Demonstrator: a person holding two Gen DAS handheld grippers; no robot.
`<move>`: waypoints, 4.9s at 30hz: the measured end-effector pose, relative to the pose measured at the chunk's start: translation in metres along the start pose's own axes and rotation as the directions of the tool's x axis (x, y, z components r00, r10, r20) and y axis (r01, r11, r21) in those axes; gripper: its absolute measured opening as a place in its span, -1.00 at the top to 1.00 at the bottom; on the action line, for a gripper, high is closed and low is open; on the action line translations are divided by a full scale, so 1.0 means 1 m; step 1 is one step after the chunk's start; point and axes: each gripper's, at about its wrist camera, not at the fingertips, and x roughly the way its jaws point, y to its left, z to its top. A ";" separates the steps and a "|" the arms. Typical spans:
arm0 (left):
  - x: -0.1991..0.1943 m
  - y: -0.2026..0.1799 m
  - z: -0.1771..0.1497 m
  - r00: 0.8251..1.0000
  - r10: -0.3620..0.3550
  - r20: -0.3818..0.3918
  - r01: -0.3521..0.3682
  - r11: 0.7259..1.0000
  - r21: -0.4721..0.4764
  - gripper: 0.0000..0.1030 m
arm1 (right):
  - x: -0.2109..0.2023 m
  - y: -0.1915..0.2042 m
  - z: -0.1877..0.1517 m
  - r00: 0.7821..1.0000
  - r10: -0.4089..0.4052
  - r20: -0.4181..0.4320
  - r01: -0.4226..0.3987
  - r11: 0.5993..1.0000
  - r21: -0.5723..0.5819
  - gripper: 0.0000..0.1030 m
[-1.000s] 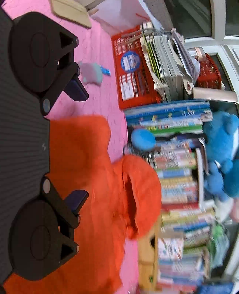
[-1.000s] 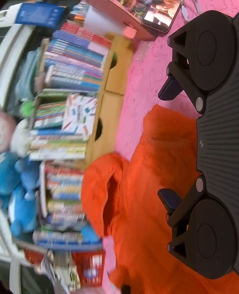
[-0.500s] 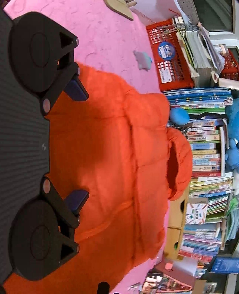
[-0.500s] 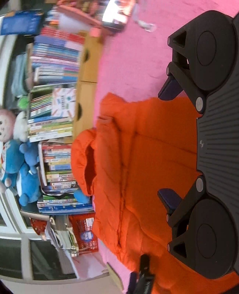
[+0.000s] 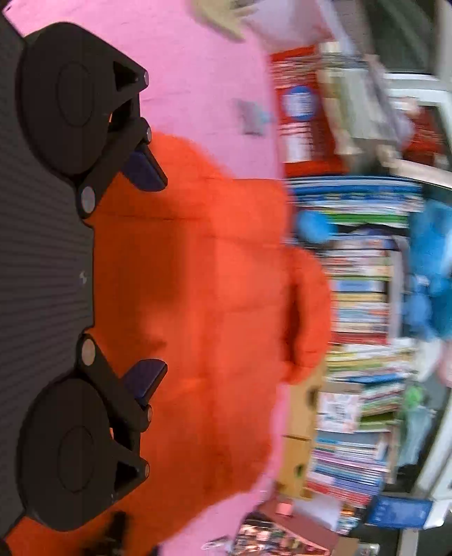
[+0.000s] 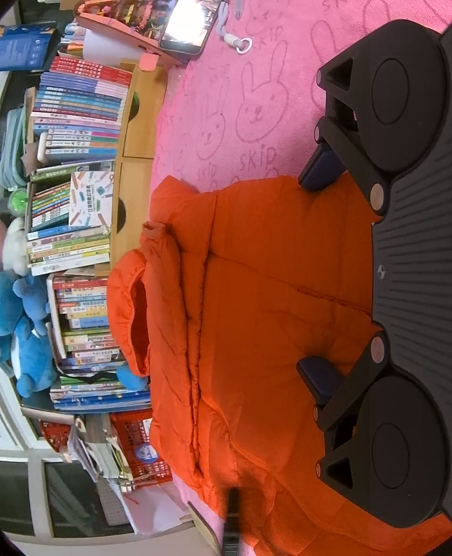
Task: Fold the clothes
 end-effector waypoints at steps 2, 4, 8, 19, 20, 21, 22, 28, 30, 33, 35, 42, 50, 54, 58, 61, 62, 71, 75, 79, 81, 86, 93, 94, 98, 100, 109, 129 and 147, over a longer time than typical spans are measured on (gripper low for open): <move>0.008 -0.014 0.023 0.998 0.034 0.057 -0.039 0.996 0.079 -1.00 | 0.000 0.000 0.000 1.000 -0.001 0.002 0.001 1.000 0.003 -1.00; 0.024 -0.033 0.043 0.991 0.056 0.121 -0.077 0.982 0.173 -1.00 | 0.000 0.000 0.000 1.000 -0.001 0.003 0.001 1.000 0.006 -1.00; 0.072 -0.068 0.077 0.983 0.072 0.166 -0.118 0.951 0.286 -1.00 | -0.001 0.000 -0.001 1.000 0.001 0.007 -0.002 1.000 0.013 -1.00; 0.250 -0.127 0.112 0.957 0.272 0.098 -0.284 0.823 0.493 -1.00 | -0.003 -0.002 0.000 1.000 0.002 0.021 -0.003 0.999 0.041 -1.00; 0.259 -0.128 0.115 0.949 0.296 0.108 -0.310 0.809 0.499 -1.00 | -0.003 -0.003 0.000 1.000 0.005 0.021 -0.006 0.999 0.046 -1.00; 0.269 -0.129 0.118 0.940 0.321 0.118 -0.335 0.795 0.505 -1.00 | -0.003 -0.004 0.001 1.000 0.009 0.020 -0.010 0.999 0.052 -1.00; 0.278 -0.131 0.121 0.930 0.345 0.129 -0.360 0.780 0.511 -0.96 | -0.002 -0.004 0.001 1.000 0.012 0.019 -0.013 0.998 0.058 -1.00; 0.274 -0.120 0.161 0.878 0.427 0.218 -0.477 0.820 0.316 0.34 | -0.002 -0.009 0.003 1.000 0.026 0.016 -0.027 0.996 0.081 -1.00; 0.249 -0.110 0.176 0.872 0.408 0.272 -0.463 0.868 0.181 0.45 | -0.002 -0.009 0.003 0.999 0.028 0.016 -0.029 0.996 0.084 -1.00; 0.195 -0.096 0.184 0.872 0.322 0.369 -0.367 0.928 0.057 0.45 | -0.003 -0.010 0.003 0.999 0.029 0.018 -0.030 0.996 0.087 -1.00; 0.157 -0.092 0.182 0.868 0.251 0.429 -0.289 0.957 0.023 0.43 | -0.003 -0.011 0.003 0.999 0.030 0.020 -0.031 0.995 0.090 -1.00; 0.020 -0.070 0.127 0.829 0.018 0.559 -0.087 0.991 0.099 0.27 | -0.002 -0.009 0.004 1.000 0.017 0.017 -0.018 0.996 0.086 -1.00; -0.021 -0.045 0.031 0.906 -0.062 0.419 0.008 0.991 0.130 0.21 | 0.002 -0.007 0.006 1.000 -0.016 0.001 0.016 0.998 0.067 -1.00; 0.002 -0.036 0.003 0.961 -0.074 0.266 0.051 0.994 0.092 0.07 | 0.004 -0.006 0.006 1.000 -0.028 -0.006 0.029 0.998 0.058 -1.00; 0.031 -0.027 -0.009 0.988 -0.087 0.129 0.088 0.996 0.000 -0.17 | 0.004 -0.004 0.004 0.999 -0.039 -0.010 0.039 0.998 0.050 -1.00; 0.053 -0.024 -0.016 0.996 -0.087 0.027 0.088 0.995 -0.042 -0.42 | 0.005 -0.004 0.004 0.999 -0.043 -0.011 0.043 0.998 0.047 -1.00; 0.059 -0.024 -0.020 0.996 -0.084 -0.003 0.084 0.995 -0.052 -0.52 | 0.004 -0.003 0.003 0.999 -0.044 -0.012 0.045 0.998 0.046 -1.00; 0.075 -0.030 -0.030 0.992 -0.080 -0.098 0.078 0.997 -0.026 -1.00 | 0.006 -0.002 0.004 0.998 -0.051 -0.025 0.051 0.998 0.027 -1.00; 0.076 -0.023 -0.032 0.989 -0.110 -0.102 0.104 0.993 -0.061 -1.00 | 0.007 -0.001 0.006 0.998 -0.062 -0.033 0.062 0.998 0.011 -1.00; 0.077 -0.021 -0.031 0.988 -0.110 -0.110 0.104 0.993 -0.059 -1.00 | 0.004 0.006 0.018 0.993 -0.099 -0.066 0.098 0.995 -0.009 -1.00; 0.077 -0.022 -0.031 0.988 -0.107 -0.113 0.101 0.993 -0.055 -1.00 | -0.002 0.014 0.027 0.993 -0.118 -0.022 0.117 0.992 -0.046 -1.00; 0.076 -0.023 -0.031 0.988 -0.102 -0.117 0.097 0.994 -0.049 -1.00 | -0.018 0.050 0.056 0.976 -0.097 0.194 0.136 0.971 -0.196 -1.00; 0.076 -0.021 -0.030 0.987 -0.106 -0.117 0.101 0.994 -0.053 -1.00 | 0.007 0.093 0.101 0.950 -0.009 0.311 0.174 0.845 -0.506 -1.00; 0.076 -0.021 -0.030 0.987 -0.107 -0.117 0.102 0.993 -0.054 -1.00 | 0.013 0.098 0.111 0.948 0.010 0.319 0.181 0.806 -0.564 -1.00; 0.076 -0.019 -0.030 0.987 -0.112 -0.116 0.106 0.993 -0.061 -1.00 | 0.036 0.116 0.149 0.945 0.075 0.319 0.190 0.668 -0.719 -1.00; 0.076 -0.018 -0.030 0.987 -0.115 -0.115 0.108 0.992 -0.065 -1.00 | 0.054 0.121 0.165 0.959 0.084 0.272 0.165 0.616 -0.770 -1.00; 0.074 -0.015 -0.031 0.986 -0.129 -0.108 0.121 0.989 -0.084 -1.00 | 0.149 0.111 0.174 0.998 -0.005 0.055 0.044 0.677 -0.735 -1.00; 0.073 -0.014 -0.024 0.985 -0.142 -0.100 0.131 0.985 -0.110 -1.00 | 0.186 0.101 0.099 0.870 -0.185 0.456 0.492 0.335 -0.803 0.32; 0.075 -0.015 -0.017 0.985 -0.145 -0.098 0.132 0.984 -0.121 -1.00 | 0.144 0.136 0.182 0.975 0.005 0.224 0.206 0.372 -0.905 -1.00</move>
